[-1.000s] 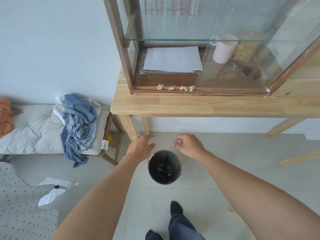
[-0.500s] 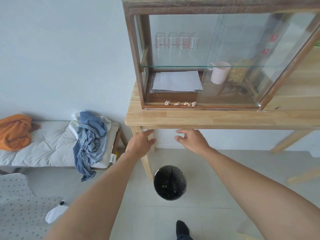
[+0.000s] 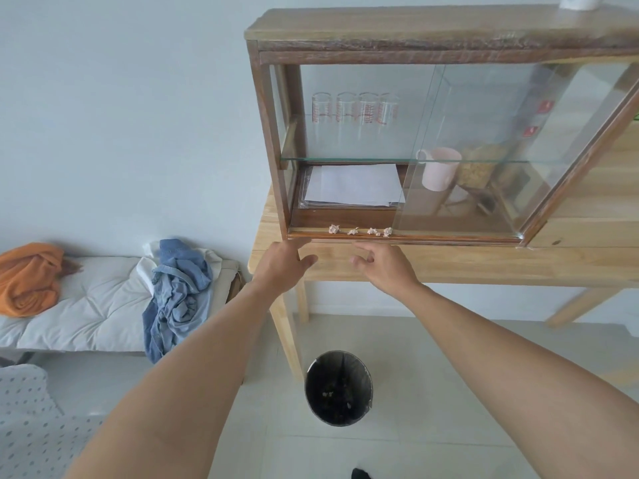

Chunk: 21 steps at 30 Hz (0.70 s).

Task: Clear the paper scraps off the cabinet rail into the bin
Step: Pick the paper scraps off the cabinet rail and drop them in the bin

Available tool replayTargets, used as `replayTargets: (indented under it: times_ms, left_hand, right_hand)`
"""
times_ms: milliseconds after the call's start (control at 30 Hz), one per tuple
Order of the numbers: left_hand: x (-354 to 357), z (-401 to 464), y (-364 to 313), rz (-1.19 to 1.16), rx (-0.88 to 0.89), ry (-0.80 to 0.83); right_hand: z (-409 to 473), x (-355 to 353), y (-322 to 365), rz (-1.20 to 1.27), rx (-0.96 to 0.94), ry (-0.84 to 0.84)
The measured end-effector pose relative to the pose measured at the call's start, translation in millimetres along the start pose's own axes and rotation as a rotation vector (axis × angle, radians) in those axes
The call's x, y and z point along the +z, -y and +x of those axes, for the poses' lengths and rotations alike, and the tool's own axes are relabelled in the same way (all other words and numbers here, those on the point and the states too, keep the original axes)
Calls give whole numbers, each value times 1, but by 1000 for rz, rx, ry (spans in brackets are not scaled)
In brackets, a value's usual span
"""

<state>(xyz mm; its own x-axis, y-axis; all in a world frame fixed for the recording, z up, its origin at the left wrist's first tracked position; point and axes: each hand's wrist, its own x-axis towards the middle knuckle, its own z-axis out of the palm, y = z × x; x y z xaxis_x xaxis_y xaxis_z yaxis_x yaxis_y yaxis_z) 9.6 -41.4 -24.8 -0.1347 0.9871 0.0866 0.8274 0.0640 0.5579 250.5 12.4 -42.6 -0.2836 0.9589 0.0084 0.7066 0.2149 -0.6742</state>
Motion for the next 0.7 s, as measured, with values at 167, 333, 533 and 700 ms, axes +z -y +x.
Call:
replayTargets:
  times_ms: [167, 333, 533, 700]
  left_hand:
    - [10, 35, -11, -14, 36, -14]
    - [20, 58, -24, -23, 68, -17]
    - [30, 66, -37, 25, 50, 9]
    - [31, 65, -37, 40, 62, -46]
  right_hand:
    - [29, -4, 4, 7, 19, -25]
    - [47, 0, 4, 5, 25, -49]
    - [55, 2, 5, -28, 70, -72]
    - [53, -1, 6, -11, 105, -96]
